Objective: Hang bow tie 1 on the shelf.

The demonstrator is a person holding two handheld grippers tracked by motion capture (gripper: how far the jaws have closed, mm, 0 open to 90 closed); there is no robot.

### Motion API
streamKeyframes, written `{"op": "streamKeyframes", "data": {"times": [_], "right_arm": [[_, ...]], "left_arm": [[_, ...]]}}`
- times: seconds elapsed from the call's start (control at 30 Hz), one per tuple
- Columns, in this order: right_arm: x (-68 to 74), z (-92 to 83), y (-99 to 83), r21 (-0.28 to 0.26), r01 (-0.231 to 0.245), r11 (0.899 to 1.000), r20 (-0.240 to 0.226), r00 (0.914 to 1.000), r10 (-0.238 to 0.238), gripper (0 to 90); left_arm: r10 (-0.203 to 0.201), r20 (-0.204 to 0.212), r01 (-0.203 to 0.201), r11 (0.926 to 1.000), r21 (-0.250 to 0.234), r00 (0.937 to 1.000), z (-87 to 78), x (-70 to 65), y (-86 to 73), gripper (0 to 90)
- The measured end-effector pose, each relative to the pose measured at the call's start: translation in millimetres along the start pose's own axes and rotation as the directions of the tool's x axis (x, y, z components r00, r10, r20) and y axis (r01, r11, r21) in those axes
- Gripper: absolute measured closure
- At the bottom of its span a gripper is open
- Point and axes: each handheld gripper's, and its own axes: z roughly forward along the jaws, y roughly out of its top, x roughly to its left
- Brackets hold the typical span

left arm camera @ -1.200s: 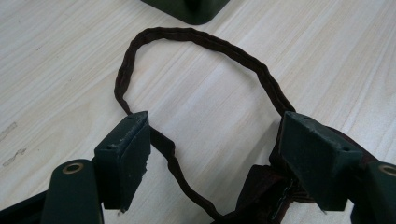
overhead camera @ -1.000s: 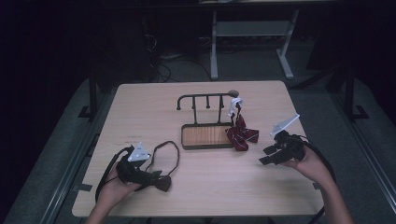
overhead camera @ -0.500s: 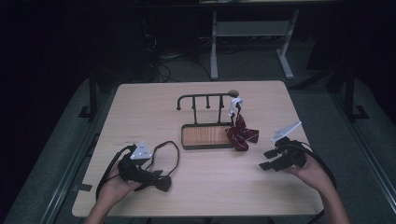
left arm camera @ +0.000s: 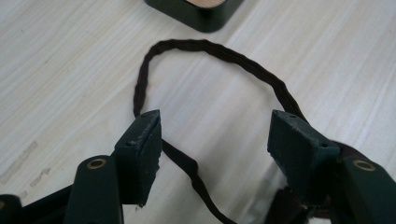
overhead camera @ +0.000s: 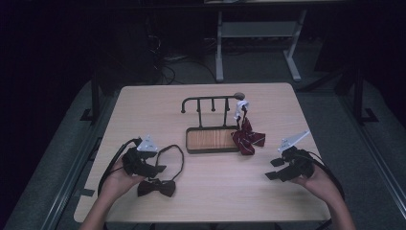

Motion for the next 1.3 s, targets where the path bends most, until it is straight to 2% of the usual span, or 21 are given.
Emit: {"op": "streamKeyframes", "data": {"times": [0.13,0.17,0.23,0.5,0.53,0.63,0.7,0.77,0.87,0.9,0.97,1.0,1.03,1.13,1.3], "right_arm": [[1.4,0.7,-2.7,-0.003,0.002,1.0,0.002,1.0,-0.002,38.1],[1.8,0.6,-3.0,-0.005,-0.004,1.0,-0.001,1.0,0.004,37.8],[2.3,0.6,-3.6,-0.006,-0.01,1.0,0.002,0.9999,0.01,37.1],[4.0,1.6,-6.8,-0.005,0.003,1.0,0.012,0.9999,-0.002,36.9],[4.4,0.9,-7.2,-0.007,0.001,1.0,0.011,0.9999,-0.001,36.9],[4.6,0.1,-7.4,-0.011,0.002,1.0,0.018,0.9998,-0.002,36.8],[5.5,-1.3,-7.1,-0.015,0.003,1.0,0.018,0.9998,-0.002,36.8],[5.7,-1.5,-7.0,-0.015,0.004,1.0,0.02,0.9998,-0.004,36.6],[5.8,-1.9,-6.6,-0.016,0.01,1.0,0.026,0.9996,-0.01,36.6],[5.9,-2.1,-6.5,-0.018,0.013,1.0,0.027,0.9996,-0.012,36.6],[6.7,-2.6,-6.3,-0.018,0.01,1.0,0.027,0.9996,-0.009,36.6],[6.8,-2.6,-6.3,-0.019,0.011,1.0,0.028,0.9996,-0.011,36.6],[6.8,-2.6,-6.3,-0.019,0.011,1.0,0.028,0.9996,-0.011,36.6],[7.1,-1.7,-6.1,-0.016,0.014,1.0,0.026,0.9996,-0.014,36.6],[8.4,-1.6,-5.3,-0.02,0.022,1.0,0.025,0.9995,-0.022,36.6]], "left_arm": [[0.0,-0.006,0.0,0.9999,0.016,1.0,3.8,9.1,6.3,39.2],[-0.013,-0.003,0.013,0.9995,0.027,0.9999,5.5,11.4,7.9,40.3],[-0.013,-0.011,0.014,0.9992,0.039,0.9999,7.7,15.2,10.0,40.9],[-0.056,0.002,0.056,0.9952,0.081,0.9984,17.1,31.5,13.7,48.6],[-0.066,-0.002,0.066,0.992,0.107,0.9978,21.3,35.7,13.5,49.4],[-0.069,-0.005,0.069,0.9902,0.121,0.9976,24.9,39.2,13.8,52.3],[-0.081,-0.003,0.081,0.986,0.146,0.9967,30.4,42.0,15.7,54.4],[-0.072,-0.011,0.073,0.9832,0.167,0.9974,33.8,44.2,18.0,56.4],[-0.087,-0.011,0.087,0.9788,0.185,0.9962,38.8,45.3,20.7,60.3],[-0.077,-0.015,0.079,0.9769,0.199,0.9969,39.9,46.3,21.7,61.3],[-0.08,-0.014,0.081,0.9762,0.202,0.9967,42.2,47.9,21.8,64.8],[-0.086,-0.019,0.088,0.9727,0.215,0.9961,43.7,48.0,21.3,65.5],[-0.086,-0.019,0.088,0.9727,0.215,0.9961,43.7,48.0,21.3,67.2],[-0.087,-0.029,0.092,0.9629,0.254,0.9958,49.2,51.7,18.7,70.6],[-0.1,-0.009,0.099,0.9603,0.261,0.995,51.6,53.1,17.7,77.4]]}}
